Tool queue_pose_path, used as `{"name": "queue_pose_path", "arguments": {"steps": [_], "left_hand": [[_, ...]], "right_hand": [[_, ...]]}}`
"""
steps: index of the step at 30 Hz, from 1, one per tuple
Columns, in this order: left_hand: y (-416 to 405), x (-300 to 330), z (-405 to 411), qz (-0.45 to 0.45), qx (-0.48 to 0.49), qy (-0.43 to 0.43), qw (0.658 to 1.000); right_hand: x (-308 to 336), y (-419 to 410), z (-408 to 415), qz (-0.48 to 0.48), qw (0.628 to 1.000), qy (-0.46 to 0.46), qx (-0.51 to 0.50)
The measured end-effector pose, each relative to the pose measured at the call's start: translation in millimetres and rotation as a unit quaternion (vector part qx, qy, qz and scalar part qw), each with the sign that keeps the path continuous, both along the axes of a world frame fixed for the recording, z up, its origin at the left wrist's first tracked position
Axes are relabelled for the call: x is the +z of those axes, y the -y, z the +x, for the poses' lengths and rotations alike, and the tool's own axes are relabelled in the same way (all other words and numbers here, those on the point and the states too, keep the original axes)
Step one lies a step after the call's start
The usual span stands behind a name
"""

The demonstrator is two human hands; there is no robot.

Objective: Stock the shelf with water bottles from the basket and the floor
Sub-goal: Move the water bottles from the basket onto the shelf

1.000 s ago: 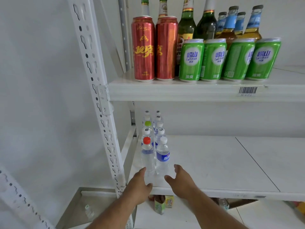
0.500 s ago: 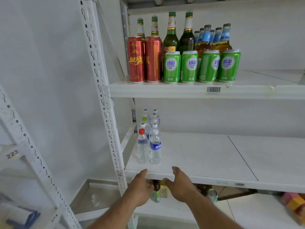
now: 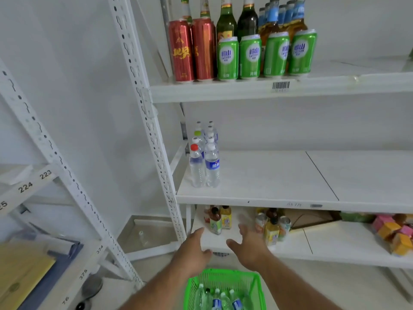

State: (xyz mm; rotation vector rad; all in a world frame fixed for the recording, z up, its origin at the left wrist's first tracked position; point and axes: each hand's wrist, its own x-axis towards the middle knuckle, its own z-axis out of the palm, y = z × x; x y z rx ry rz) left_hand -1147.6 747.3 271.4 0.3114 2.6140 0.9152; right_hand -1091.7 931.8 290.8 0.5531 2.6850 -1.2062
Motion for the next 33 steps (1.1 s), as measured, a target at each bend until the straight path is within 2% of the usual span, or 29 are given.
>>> {"name": "queue_pose_path", "arguments": {"steps": [6, 16, 23, 33], "left_hand": [[43.2, -41.5, 8.4, 0.005, -0.015, 0.037, 0.999], [94.5, -136.1, 33.9, -0.032, -0.042, 0.126, 0.991], [85.8, -185.5, 32.5, -0.064, -0.016, 0.173, 0.983], [50.0, -253.6, -0.8, -0.089, 0.053, 0.231, 0.968]], "right_hand": [[-42.3, 20.7, 28.7, 0.005, 0.998, 0.055, -0.044], [-136.1, 59.7, 75.2, 0.029, 0.983, 0.172, -0.056], [-201.2, 50.0, 71.2, -0.014, 0.973, 0.223, -0.054], [-308.3, 1.7, 23.5, -0.086, 0.96, 0.262, -0.046]]}}
